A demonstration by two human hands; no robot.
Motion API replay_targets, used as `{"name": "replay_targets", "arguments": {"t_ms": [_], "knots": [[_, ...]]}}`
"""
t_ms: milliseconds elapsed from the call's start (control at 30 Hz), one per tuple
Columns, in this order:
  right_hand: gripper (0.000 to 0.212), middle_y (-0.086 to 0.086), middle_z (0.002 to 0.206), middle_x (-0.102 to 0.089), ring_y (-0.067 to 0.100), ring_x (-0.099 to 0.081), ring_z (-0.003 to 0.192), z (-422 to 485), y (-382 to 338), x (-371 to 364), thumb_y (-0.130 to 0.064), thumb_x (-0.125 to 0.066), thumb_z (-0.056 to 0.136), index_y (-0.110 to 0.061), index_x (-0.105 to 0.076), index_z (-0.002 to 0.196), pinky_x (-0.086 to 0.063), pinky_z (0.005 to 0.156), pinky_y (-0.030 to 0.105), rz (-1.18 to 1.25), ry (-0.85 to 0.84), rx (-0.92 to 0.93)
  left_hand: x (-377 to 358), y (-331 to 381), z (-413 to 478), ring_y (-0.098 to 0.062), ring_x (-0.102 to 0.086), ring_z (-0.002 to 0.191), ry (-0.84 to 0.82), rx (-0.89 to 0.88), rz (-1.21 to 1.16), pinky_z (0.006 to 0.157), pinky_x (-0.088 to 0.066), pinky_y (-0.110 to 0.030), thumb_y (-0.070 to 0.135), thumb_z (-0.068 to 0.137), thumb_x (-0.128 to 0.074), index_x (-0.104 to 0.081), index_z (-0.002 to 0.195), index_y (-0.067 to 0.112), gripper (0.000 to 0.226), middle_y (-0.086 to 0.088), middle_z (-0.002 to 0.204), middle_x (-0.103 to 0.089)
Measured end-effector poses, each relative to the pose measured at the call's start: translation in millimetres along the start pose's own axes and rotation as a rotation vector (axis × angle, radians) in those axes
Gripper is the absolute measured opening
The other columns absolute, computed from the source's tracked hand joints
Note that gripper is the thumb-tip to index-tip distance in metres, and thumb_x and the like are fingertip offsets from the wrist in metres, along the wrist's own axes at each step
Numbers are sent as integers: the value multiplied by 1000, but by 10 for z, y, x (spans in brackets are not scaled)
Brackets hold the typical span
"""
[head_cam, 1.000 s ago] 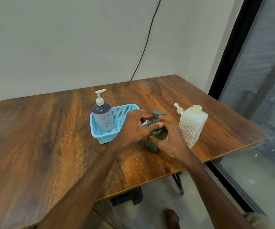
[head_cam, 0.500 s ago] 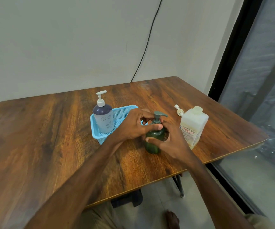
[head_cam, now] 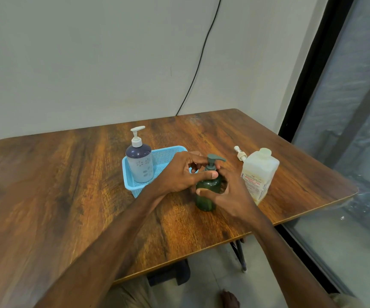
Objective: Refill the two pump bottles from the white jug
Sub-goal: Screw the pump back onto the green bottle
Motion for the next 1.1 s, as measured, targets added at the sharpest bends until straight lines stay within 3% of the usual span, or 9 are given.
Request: {"name": "replay_targets", "arguments": {"t_ms": [67,167,300,433,500,700,833,933,1100], "knots": [[93,-11,137,-60,7,-58,123,5,5,-4,-73,-76,65,-28,-52,143,-56,100,37,-2,-13,-7,-1,-10,-19,-15,-64,84,17,12,21,72,-50,-29,34,92,-78,-80,115,26,24,4,96,-77],[86,-14,132,-62,7,-60,119,36,-19,-2,-67,-79,68,-27,-54,139,-56,97,36,13,-54,14,7,-16,-66,-11,-65,85,87,29,64,71,-46,-19,38,91,-78,-79,114,27,25,9,97,-76],[72,-20,129,-60,3,-59,118,49,-69,-6,-36,-85,78,-26,-52,141,-54,93,20,118,-170,-8,22,91,-172,-4,-63,78,265,-6,142,65,-38,-11,36,89,-81,-80,113,26,26,13,90,-74],[63,-21,128,-62,-1,-59,120,56,-111,2,-24,-84,81,-33,-54,136,-53,89,15,171,-219,-19,14,150,-207,-8,-62,76,363,18,191,62,-40,-17,40,86,-83,-81,109,26,27,18,84,-70],[68,-17,135,-60,4,-58,124,46,-92,-11,-30,-82,82,-32,-49,141,-54,95,21,157,-215,-15,6,164,-226,-8,-62,79,387,38,237,63,-44,-21,43,85,-83,-80,110,27,30,17,87,-71],[80,-11,151,-48,10,-50,135,-126,-55,38,-33,-82,83,-32,-38,150,-51,107,34,89,-55,-13,-3,235,-306,12,-56,86,428,122,257,67,-38,-9,42,84,-83,-77,119,28,38,31,90,-59],[80,-13,147,-50,5,-51,131,-292,-118,147,-28,-84,82,-29,-41,149,-49,95,14,66,-7,-12,-64,187,-355,-2,-55,90,425,194,270,80,-49,-25,49,87,-78,-73,125,30,42,13,109,-70],[67,-19,137,-56,-2,-56,120,-445,-182,324,-26,-83,83,-29,-51,141,-49,87,8,22,78,19,-107,149,-442,-4,-55,105,436,270,235,95,-54,-37,57,86,-75,-65,130,35,51,16,122,-63],[26,-21,105,-71,-7,-65,99,-676,-236,805,-16,-81,85,-27,-74,108,-55,80,9,1,355,59,-125,285,-589,10,-49,112,543,235,231,95,-45,-20,50,88,-77,-52,135,43,54,29,126,-52]]}}
Point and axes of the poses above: each hand's wrist, its own z-axis towards the middle knuckle, its own x-axis out of the back of the hand, y = z × x, the point moved 8 cm from there along z, towards the middle knuckle
